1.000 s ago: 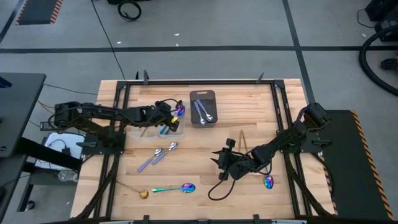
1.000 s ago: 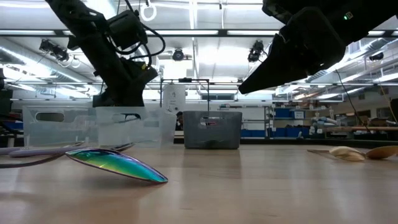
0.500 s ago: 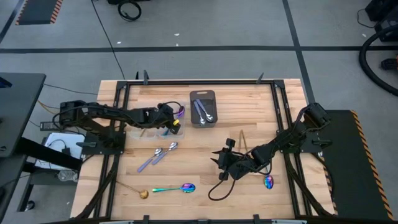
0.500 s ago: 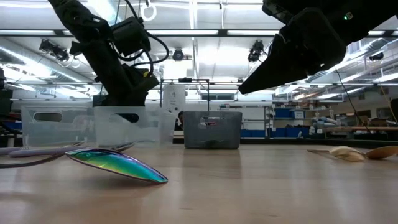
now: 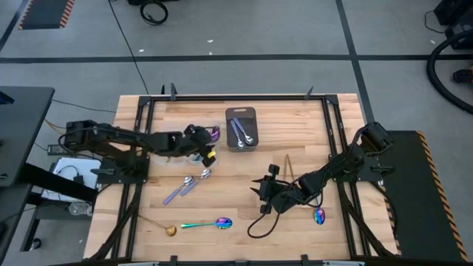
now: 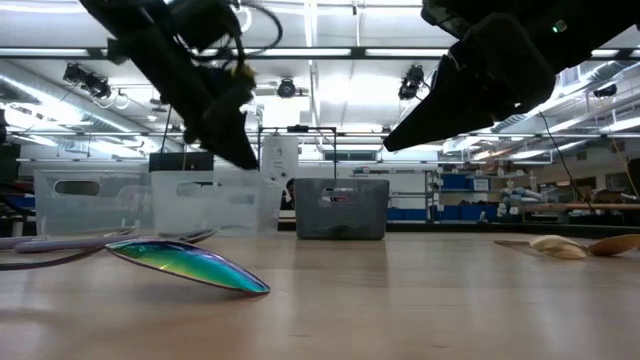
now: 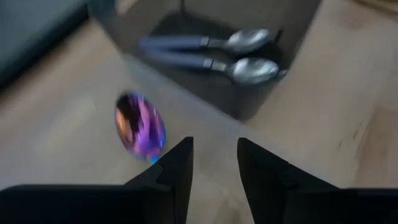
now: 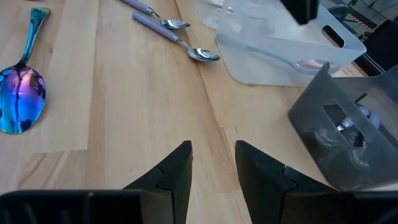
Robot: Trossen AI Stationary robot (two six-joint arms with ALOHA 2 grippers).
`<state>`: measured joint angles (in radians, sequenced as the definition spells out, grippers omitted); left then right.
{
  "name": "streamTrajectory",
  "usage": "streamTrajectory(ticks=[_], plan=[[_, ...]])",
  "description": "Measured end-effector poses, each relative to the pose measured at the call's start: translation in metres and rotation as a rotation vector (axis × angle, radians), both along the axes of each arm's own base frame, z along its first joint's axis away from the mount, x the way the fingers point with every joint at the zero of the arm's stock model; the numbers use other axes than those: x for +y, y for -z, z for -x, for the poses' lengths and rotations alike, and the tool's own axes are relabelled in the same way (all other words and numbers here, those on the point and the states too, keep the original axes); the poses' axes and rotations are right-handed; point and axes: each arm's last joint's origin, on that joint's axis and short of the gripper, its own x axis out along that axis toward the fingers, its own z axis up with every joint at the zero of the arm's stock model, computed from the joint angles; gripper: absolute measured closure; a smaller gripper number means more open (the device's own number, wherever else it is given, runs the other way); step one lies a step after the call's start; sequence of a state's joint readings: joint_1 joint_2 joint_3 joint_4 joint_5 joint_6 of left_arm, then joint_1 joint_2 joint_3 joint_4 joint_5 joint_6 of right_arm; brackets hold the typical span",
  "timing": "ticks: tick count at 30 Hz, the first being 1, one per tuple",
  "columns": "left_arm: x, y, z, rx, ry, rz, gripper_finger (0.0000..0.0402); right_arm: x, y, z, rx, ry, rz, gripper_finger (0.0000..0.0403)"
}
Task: Sort silverware by color (type)
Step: Put the purple spoon into the black transparent bin
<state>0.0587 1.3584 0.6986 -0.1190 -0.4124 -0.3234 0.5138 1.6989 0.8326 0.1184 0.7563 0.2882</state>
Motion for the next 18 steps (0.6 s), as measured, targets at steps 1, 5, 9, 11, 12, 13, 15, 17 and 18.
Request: streamTrajectory(ticks=[1,5,9,11,12,13,15,17,18], plan=[[-0.005,-0.004,0.0,-0.003,0.032,-0.04,0.0269,0.0,0.0,0.0,0.0,0.0,0.0,0.0271],[-0.025,-0.014,0.001,-0.018,0.126,-0.153,0.0269,-0.001,0.002,0.001,-0.002,0.001,-0.001,0.0271],[-0.038,-0.021,0.003,-0.04,0.172,-0.192,0.0269,-0.003,0.003,0.001,0.002,0.01,-0.002,0.0271],[-0.044,-0.023,0.004,-0.052,0.21,-0.19,0.0269,-0.003,0.003,0.001,0.002,0.01,-0.002,0.0271],[-0.048,-0.023,0.005,-0.049,0.243,-0.182,0.0269,-0.003,0.003,0.001,0.001,0.01,-0.002,0.0271],[-0.051,-0.023,0.005,-0.047,0.282,-0.169,0.0269,-0.003,0.003,0.001,0.0,0.01,-0.003,0.0271],[-0.059,-0.022,0.005,-0.053,0.361,-0.126,0.0269,-0.003,0.003,0.001,0.001,0.01,-0.003,0.0271],[-0.066,-0.021,0.007,-0.046,0.433,-0.058,0.0269,-0.003,0.003,0.001,0.0,0.01,-0.003,0.0271],[-0.068,-0.019,0.008,-0.039,0.464,-0.017,0.0269,-0.003,0.003,0.001,0.001,0.009,-0.003,0.0271]])
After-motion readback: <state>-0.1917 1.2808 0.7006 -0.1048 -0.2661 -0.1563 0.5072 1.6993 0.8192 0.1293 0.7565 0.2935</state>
